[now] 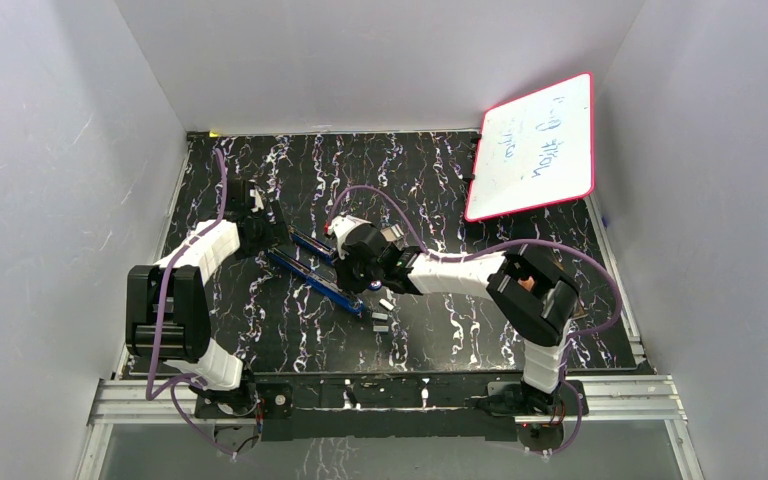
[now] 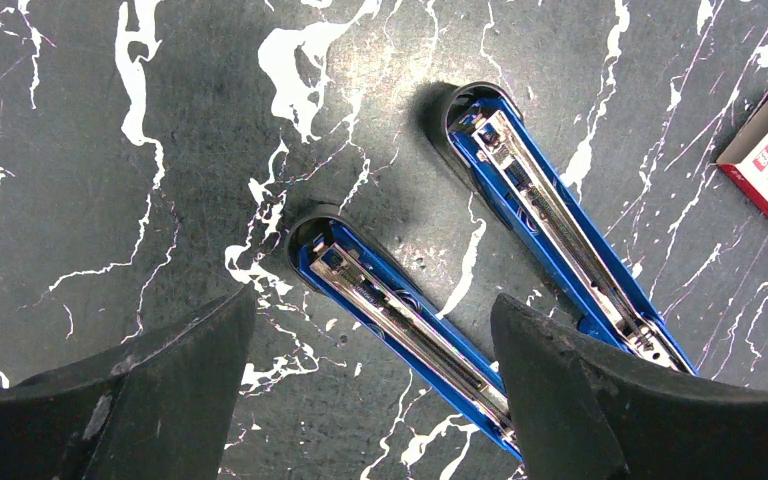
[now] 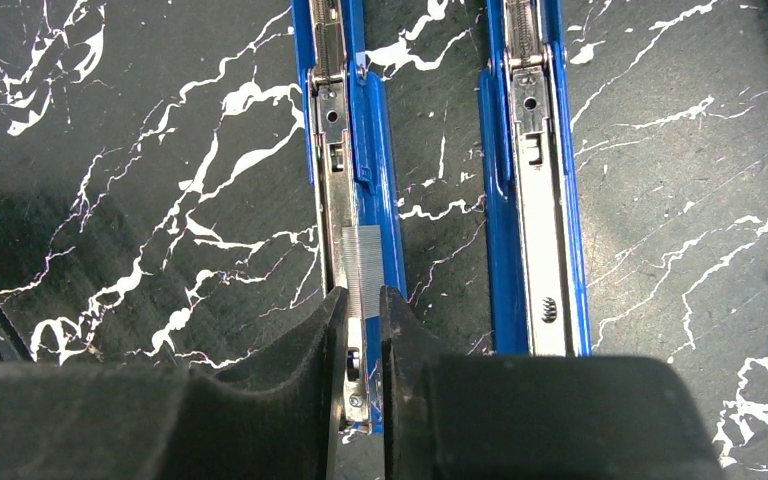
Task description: Load the staples into the stapler
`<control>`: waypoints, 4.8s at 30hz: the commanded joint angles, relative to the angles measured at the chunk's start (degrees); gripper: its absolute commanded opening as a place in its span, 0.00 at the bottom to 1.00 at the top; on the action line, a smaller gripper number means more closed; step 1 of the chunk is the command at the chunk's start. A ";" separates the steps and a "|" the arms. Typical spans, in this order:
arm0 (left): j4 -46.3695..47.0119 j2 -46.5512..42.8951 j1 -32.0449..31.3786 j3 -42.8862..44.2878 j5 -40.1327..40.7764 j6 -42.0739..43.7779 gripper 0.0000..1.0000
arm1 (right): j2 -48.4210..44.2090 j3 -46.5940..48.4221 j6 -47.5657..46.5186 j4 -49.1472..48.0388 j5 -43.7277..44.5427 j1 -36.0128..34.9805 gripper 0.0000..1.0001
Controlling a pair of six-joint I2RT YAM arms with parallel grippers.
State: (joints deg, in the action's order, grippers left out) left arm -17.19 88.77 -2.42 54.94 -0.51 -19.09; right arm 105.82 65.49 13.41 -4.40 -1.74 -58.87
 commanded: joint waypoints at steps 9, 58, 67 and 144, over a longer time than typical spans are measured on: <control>-1.44 -0.09 0.39 1.75 -0.98 0.28 0.86 | 2.19 2.10 0.91 -2.19 -1.15 0.28 0.26; -1.53 0.19 0.39 1.93 -0.89 0.37 0.86 | -1.03 2.27 0.20 -3.49 -0.81 0.52 0.20; -1.53 0.10 0.39 1.84 -0.98 0.44 0.86 | 0.88 2.61 1.59 -3.99 -1.87 1.02 0.35; -1.62 0.42 0.35 2.02 -1.17 0.55 0.86 | -3.69 2.68 -0.05 -3.02 -5.35 1.77 0.16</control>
State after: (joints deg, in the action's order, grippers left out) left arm -17.23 88.86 -2.42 55.13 -0.91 -19.07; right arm 105.30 66.24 14.57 -6.42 -6.46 -57.32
